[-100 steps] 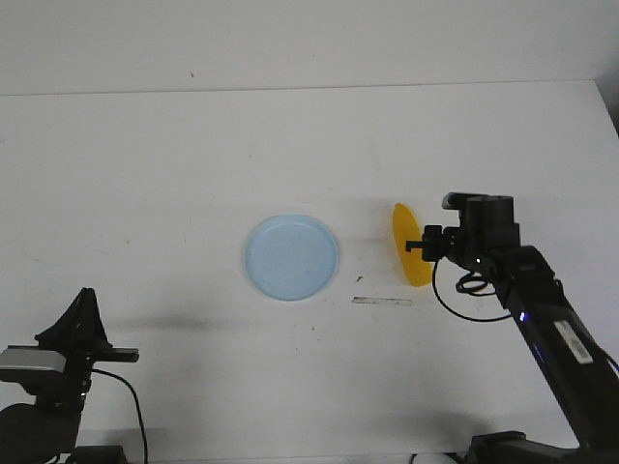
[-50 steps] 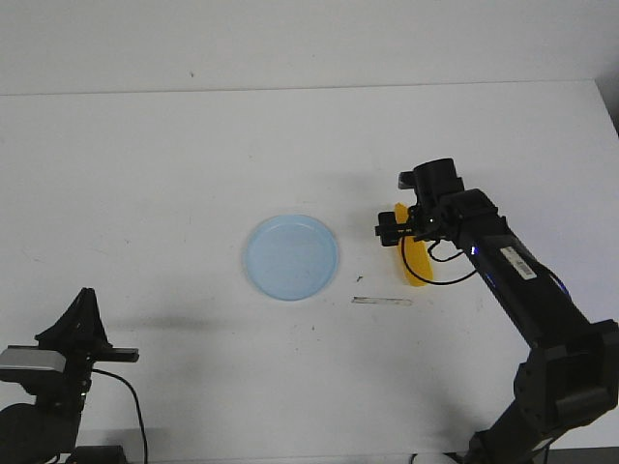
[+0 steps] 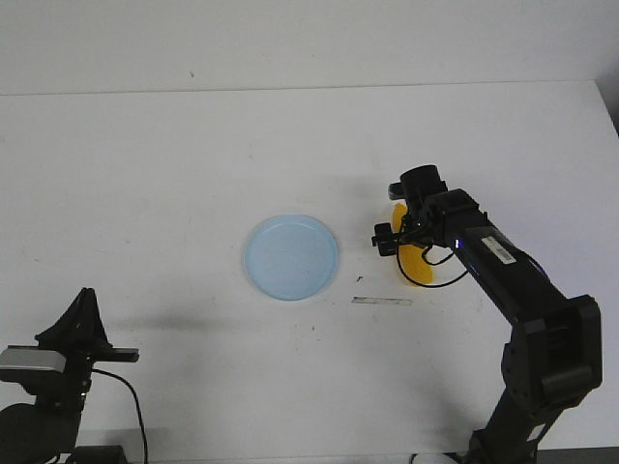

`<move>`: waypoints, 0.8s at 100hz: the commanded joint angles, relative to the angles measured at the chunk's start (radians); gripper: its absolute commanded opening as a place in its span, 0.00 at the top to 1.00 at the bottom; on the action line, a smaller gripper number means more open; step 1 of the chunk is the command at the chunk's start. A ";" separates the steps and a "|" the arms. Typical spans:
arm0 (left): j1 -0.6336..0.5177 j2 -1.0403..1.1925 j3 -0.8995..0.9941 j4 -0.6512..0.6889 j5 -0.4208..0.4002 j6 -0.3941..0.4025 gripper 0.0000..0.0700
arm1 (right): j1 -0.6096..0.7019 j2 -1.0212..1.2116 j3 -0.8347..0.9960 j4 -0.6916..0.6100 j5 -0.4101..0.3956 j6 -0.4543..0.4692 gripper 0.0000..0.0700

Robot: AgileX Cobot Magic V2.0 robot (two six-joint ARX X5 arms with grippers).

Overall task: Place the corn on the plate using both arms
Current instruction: 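Close the right gripper around the yellow corn and lift it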

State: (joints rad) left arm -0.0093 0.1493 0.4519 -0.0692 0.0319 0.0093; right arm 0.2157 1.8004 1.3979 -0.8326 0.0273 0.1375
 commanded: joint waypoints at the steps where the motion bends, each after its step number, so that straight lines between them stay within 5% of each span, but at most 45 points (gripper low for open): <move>1: 0.001 -0.002 0.002 0.011 0.000 0.009 1.00 | 0.006 0.035 0.014 -0.005 -0.002 -0.004 0.24; 35: 0.001 -0.002 0.002 0.011 0.000 0.009 1.00 | 0.008 0.052 0.013 -0.014 -0.010 0.015 0.60; 60: 0.001 -0.002 0.002 0.011 0.000 0.009 1.00 | 0.008 0.026 0.021 -0.020 -0.018 0.016 0.60; 70: 0.001 -0.002 0.002 0.011 0.000 0.009 1.00 | 0.015 -0.003 0.035 -0.019 -0.117 0.023 0.60; 80: 0.001 -0.002 0.002 0.011 0.000 0.009 1.00 | 0.038 -0.016 0.047 0.006 -0.311 0.023 0.60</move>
State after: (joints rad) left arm -0.0093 0.1493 0.4519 -0.0689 0.0319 0.0093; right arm 0.2298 1.7943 1.4094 -0.8536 -0.1505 0.1486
